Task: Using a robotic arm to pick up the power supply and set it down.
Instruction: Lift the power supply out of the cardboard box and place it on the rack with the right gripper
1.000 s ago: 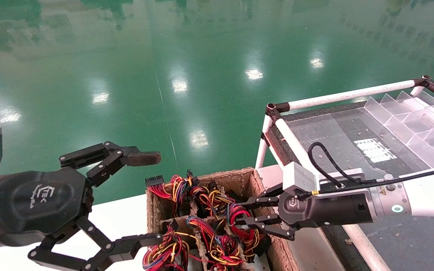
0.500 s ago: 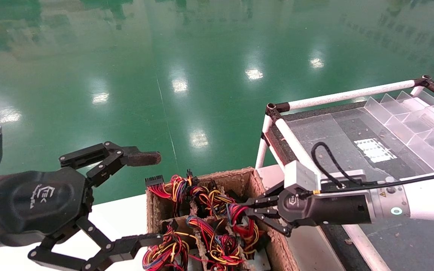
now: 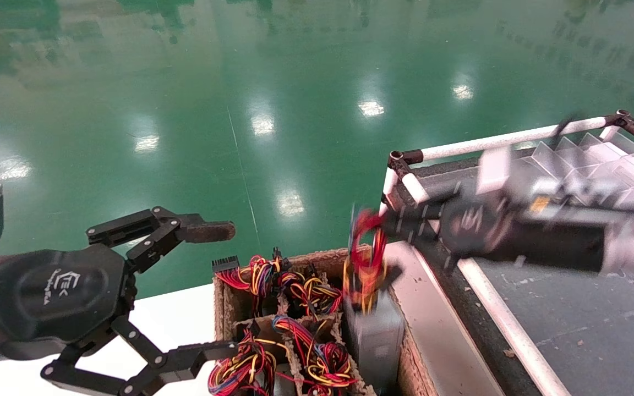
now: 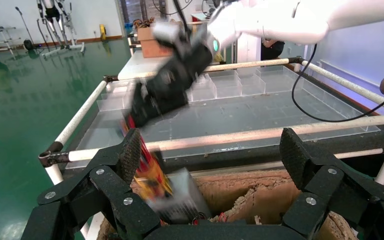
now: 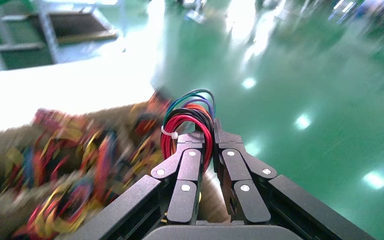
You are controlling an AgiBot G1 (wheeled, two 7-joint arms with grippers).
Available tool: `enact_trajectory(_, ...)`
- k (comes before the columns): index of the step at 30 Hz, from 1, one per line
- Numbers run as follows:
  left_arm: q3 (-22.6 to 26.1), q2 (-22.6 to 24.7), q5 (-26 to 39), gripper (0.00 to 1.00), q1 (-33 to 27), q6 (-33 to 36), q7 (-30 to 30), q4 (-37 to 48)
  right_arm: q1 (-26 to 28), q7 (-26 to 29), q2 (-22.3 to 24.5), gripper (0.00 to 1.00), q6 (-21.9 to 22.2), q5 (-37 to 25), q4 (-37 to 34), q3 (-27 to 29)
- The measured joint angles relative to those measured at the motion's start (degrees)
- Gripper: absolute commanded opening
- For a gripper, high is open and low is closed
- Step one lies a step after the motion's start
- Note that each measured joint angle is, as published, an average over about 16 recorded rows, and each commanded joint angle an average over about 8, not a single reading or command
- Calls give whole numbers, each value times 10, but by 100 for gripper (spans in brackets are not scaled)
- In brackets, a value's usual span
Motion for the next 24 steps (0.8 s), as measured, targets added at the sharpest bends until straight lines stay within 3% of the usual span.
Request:
enact_trajectory(11, 0, 0, 0, 100, 0, 0, 0, 0, 65, -8, 21, 0, 55, 13, -6, 29)
enact_trajectory(24, 0, 0, 0, 100, 0, 0, 0, 0, 154, -103, 2, 0, 145, -36, -144, 24)
